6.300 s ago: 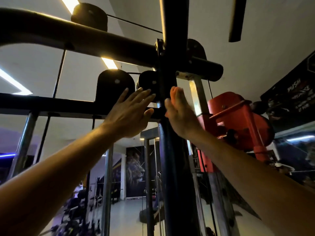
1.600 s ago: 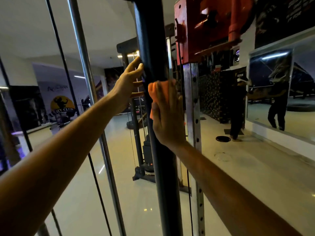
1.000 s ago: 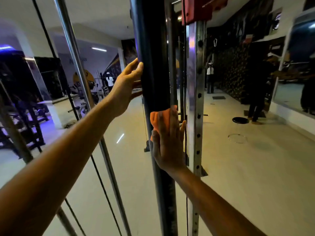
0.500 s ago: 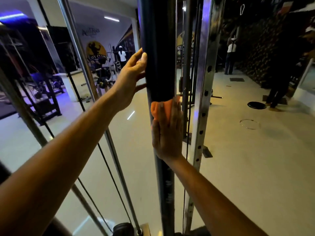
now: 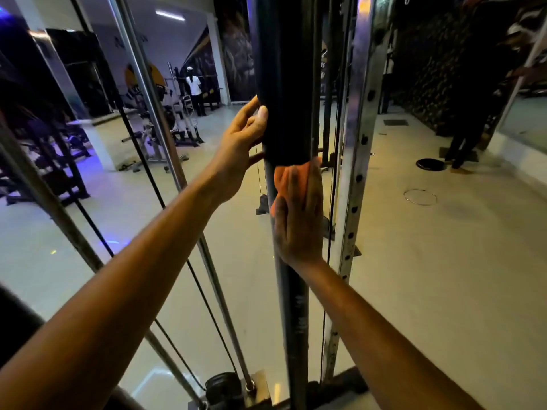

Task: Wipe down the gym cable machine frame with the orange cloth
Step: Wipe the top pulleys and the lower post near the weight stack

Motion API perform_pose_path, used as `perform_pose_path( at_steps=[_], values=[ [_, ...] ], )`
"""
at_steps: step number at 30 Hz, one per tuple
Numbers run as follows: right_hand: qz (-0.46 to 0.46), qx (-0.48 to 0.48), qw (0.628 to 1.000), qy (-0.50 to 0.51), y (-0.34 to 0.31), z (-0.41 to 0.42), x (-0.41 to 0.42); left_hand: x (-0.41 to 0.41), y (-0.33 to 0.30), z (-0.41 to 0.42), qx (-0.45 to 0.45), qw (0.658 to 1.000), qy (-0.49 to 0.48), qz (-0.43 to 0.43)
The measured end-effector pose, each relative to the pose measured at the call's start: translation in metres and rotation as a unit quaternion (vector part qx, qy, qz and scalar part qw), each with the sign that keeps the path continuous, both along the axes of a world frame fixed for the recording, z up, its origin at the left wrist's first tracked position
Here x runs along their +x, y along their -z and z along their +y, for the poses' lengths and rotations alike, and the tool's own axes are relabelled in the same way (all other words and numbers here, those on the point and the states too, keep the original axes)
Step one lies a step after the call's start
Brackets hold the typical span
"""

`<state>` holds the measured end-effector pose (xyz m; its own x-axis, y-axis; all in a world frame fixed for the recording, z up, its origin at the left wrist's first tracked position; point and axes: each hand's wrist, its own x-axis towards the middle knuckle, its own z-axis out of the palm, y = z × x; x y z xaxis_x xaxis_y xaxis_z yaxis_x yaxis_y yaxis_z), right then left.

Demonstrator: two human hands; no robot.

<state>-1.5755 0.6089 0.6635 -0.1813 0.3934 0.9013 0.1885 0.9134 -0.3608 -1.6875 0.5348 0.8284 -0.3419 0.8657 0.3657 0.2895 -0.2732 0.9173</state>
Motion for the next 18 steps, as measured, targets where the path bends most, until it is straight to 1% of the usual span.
perform_pose_path(
  at_steps=[2,4,6,9,12,14,16,18],
  values=[
    [-0.029,-0.028,0.999,0.0,0.043,-0.006,0.006,-0.001,0.012,0.0,-0.008,1.0,0.014,-0.005],
    [-0.038,-0.04,0.998,0.0,0.051,-0.009,0.007,-0.003,0.026,0.0,-0.016,1.0,0.025,-0.011],
    [-0.027,-0.05,0.998,-0.002,0.027,-0.01,0.004,-0.005,0.037,0.0,-0.02,0.999,0.032,-0.011],
    [0.026,-0.042,0.999,-0.011,-0.022,-0.007,-0.003,-0.007,0.046,0.001,-0.015,0.999,0.044,-0.008],
    [0.046,-0.024,0.999,0.01,-0.036,-0.004,-0.01,-0.008,0.054,0.001,-0.002,0.999,0.054,-0.004],
    [0.025,-0.019,0.999,0.033,-0.011,-0.007,-0.011,-0.007,0.064,-0.001,-0.002,0.998,0.056,-0.012],
    [-0.014,-0.027,0.999,0.043,0.039,-0.016,-0.006,-0.007,0.076,-0.003,-0.009,0.998,0.054,-0.033],
    [-0.047,-0.059,0.997,0.032,0.089,-0.03,0.003,-0.007,0.088,-0.006,-0.015,0.997,0.049,-0.051]
  ],
)
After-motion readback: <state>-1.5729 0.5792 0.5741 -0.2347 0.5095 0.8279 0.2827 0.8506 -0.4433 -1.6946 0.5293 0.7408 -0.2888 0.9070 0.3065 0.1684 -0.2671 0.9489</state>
